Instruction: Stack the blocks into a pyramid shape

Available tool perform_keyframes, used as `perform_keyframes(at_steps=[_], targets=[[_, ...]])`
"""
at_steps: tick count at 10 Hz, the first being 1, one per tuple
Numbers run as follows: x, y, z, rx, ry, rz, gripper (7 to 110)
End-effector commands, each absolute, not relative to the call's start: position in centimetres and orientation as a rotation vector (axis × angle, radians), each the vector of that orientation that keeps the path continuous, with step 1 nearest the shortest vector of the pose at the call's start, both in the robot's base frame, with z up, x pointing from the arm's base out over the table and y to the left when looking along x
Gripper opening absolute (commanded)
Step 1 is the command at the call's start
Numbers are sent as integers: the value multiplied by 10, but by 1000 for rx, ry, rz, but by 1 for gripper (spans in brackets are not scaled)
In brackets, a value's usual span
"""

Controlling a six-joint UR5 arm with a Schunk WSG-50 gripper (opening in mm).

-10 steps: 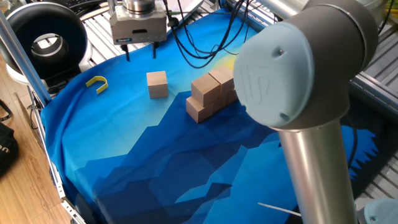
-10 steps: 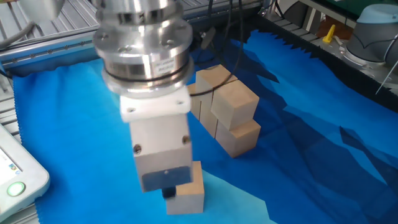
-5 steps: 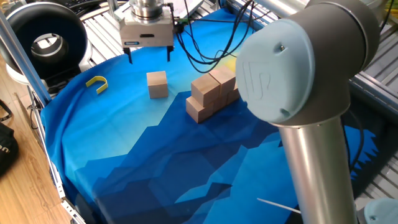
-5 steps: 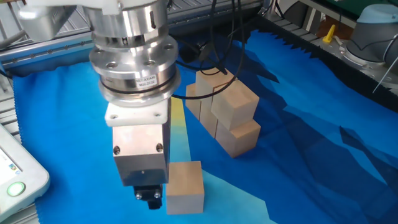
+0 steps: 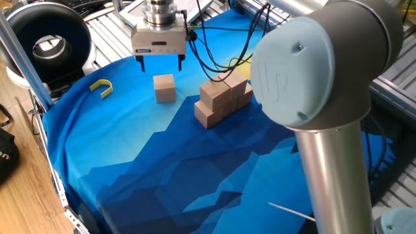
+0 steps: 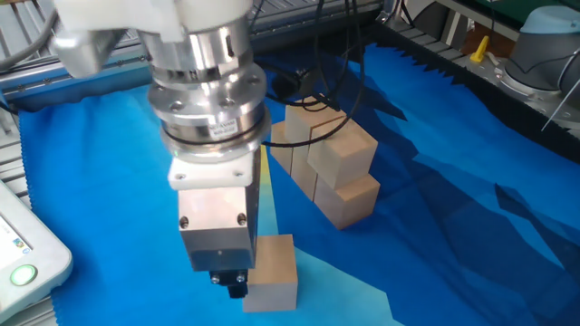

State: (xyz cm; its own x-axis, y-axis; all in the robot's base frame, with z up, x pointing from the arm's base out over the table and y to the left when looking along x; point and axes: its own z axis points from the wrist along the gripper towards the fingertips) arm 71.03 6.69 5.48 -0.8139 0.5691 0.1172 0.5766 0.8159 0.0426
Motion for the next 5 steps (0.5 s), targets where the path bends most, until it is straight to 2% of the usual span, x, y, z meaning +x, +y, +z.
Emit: perform_keyframes(at_steps=[1,3,4,5], targets=[[723,53,48,-891,-2999,-77,88],[728,52,51,-878,-3037,-77,88],[722,56,51,-879,-3041,-97,66],[712,60,52,-876,-3036,-115,66]])
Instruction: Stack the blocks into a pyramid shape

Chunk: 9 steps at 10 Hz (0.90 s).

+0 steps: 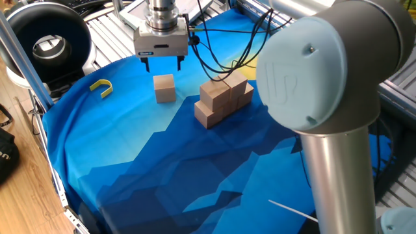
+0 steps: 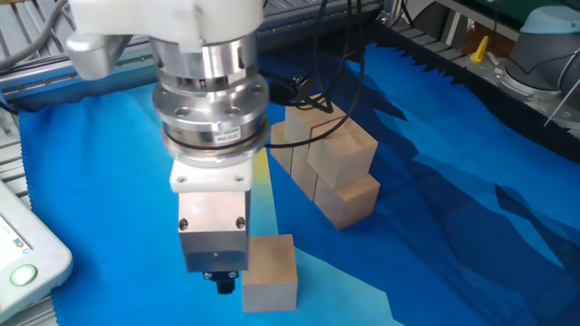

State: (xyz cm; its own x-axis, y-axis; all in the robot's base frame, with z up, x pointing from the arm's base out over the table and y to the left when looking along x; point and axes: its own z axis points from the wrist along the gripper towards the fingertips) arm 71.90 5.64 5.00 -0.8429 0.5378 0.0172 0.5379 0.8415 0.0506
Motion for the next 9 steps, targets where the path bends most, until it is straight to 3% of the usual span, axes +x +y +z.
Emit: perform_keyframes(at_steps=[1,5,9], targets=[[704,66,54,-892,-3036,-141,66],[698,74,66,-908,-3085,-144,66],[713,72,47,-939,-3089,-79,66]])
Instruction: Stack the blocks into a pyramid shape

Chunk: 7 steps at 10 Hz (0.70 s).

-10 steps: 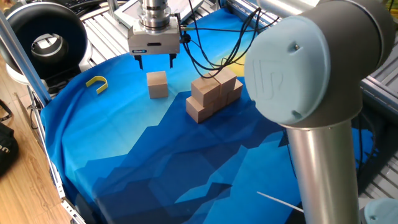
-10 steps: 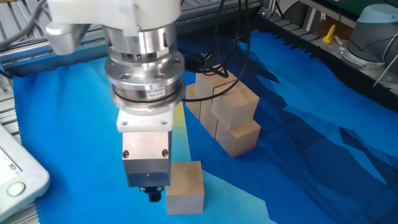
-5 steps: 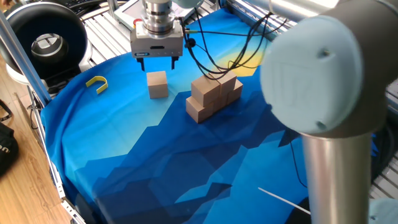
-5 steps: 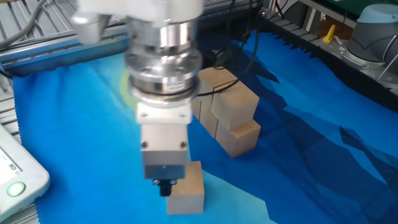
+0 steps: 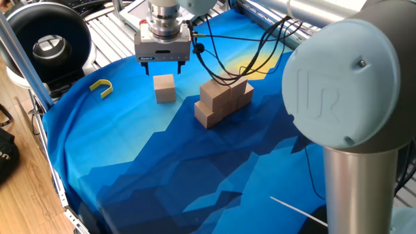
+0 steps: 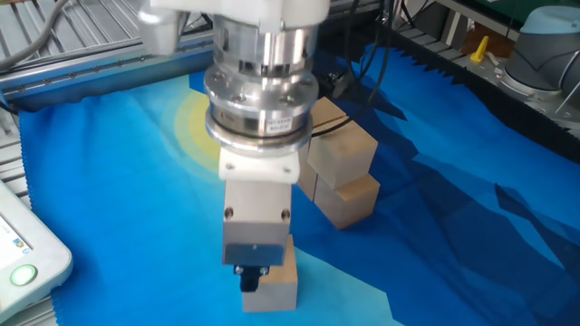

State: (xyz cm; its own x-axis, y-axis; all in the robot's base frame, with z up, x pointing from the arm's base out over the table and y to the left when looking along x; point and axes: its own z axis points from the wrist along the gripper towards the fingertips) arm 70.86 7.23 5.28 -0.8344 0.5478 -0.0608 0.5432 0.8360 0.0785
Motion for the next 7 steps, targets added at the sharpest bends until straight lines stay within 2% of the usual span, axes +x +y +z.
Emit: perform_keyframes(at_steps=[1,7], targets=[[708,70,50,886,2932,58,66],[703,65,47,914,2938,33,66]])
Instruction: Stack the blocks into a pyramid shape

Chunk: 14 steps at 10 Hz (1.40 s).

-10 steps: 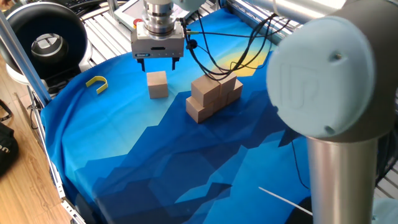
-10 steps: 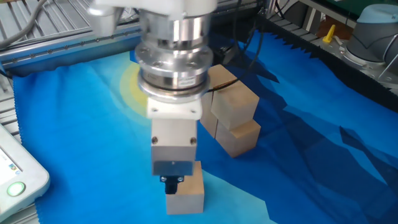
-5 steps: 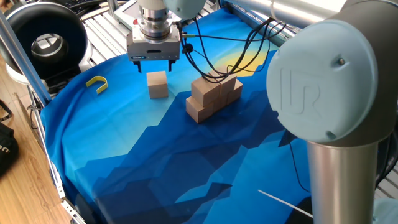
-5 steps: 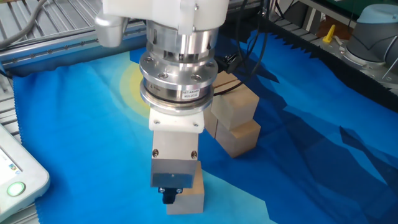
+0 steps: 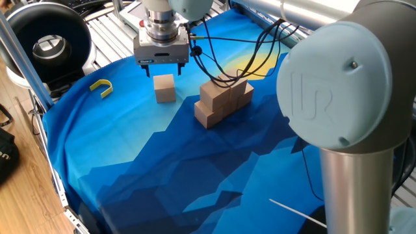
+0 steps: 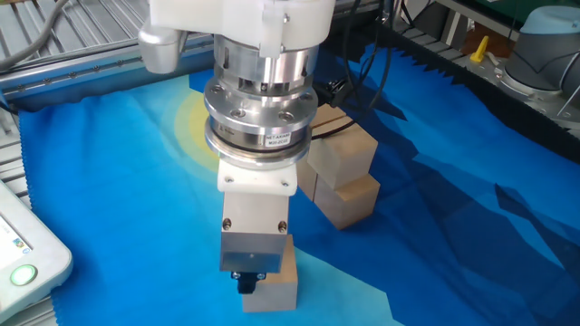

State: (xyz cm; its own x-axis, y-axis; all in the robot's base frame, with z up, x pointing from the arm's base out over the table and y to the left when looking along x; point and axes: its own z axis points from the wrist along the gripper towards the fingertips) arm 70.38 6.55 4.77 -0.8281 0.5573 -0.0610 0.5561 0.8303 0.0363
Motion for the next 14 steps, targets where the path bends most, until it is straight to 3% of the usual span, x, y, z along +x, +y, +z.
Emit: perform_keyframes(at_steps=[1,14], targets=[[703,67,46,911,2942,46,66],[688,92,33,867,3024,132,66]])
